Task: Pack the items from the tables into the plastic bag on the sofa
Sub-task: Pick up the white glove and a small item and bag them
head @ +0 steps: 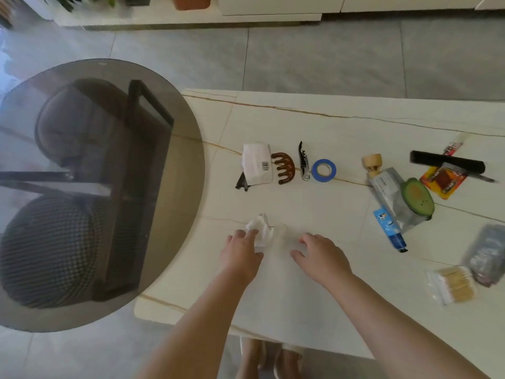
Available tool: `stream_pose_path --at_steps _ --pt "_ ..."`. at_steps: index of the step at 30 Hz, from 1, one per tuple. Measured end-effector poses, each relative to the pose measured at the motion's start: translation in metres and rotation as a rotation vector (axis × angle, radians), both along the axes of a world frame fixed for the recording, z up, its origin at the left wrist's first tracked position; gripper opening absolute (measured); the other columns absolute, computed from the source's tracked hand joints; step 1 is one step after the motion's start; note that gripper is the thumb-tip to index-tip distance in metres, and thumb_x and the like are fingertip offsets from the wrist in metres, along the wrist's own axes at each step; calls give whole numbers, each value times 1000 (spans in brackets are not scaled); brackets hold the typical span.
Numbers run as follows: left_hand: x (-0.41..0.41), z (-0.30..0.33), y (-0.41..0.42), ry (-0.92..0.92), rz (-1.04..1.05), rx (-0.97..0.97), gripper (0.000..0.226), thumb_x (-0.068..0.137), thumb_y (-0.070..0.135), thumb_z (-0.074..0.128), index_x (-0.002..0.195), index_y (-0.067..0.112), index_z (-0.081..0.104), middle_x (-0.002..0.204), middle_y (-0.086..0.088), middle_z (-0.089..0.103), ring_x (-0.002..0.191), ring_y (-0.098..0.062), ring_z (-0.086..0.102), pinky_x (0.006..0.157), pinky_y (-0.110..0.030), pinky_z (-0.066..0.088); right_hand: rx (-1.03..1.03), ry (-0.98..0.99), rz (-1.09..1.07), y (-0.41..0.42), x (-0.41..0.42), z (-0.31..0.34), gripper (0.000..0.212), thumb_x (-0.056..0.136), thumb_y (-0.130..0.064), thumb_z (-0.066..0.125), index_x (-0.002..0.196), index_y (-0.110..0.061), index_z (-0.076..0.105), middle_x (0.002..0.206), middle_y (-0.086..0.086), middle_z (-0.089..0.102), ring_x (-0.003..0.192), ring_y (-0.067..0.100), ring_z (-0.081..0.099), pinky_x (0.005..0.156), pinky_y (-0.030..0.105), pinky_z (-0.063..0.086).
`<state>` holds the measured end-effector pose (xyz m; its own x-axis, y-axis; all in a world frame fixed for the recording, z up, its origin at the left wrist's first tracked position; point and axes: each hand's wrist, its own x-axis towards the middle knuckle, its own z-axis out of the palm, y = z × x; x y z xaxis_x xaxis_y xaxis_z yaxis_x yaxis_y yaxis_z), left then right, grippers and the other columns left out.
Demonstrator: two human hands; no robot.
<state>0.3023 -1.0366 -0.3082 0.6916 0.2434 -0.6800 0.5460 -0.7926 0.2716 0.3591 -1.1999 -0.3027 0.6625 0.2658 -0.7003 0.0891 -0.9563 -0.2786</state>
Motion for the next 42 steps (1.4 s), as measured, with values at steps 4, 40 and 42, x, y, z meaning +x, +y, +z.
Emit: stream_pose_path --at_steps 4,40,42 --pt "26 -29 8 -33 -51 7 60 93 26 56 146 31 28 148 -2 32 136 -23 28 107 -36 39 -9 -29 -16 10 28 -25 44 93 -41 46 130 -16 48 126 3 56 115 23 53 91 36 47" --pt "195 -106 47 -230 184 148 29 90 29 59 116 15 56 136 -11 37 126 -31 33 107 -38 35 -144 -352 -66 16 157 -118 46 89 -4 49 131 -22 41 137 4 33 127 30 30 75 37 45" --pt "195 -105 47 -248 191 165 25 89 24 59 111 13 55 131 -10 38 120 -30 37 104 -37 37 -127 -354 -70 14 156 -117 42 90 -8 49 129 -23 45 134 6 36 123 31 33 76 37 47"
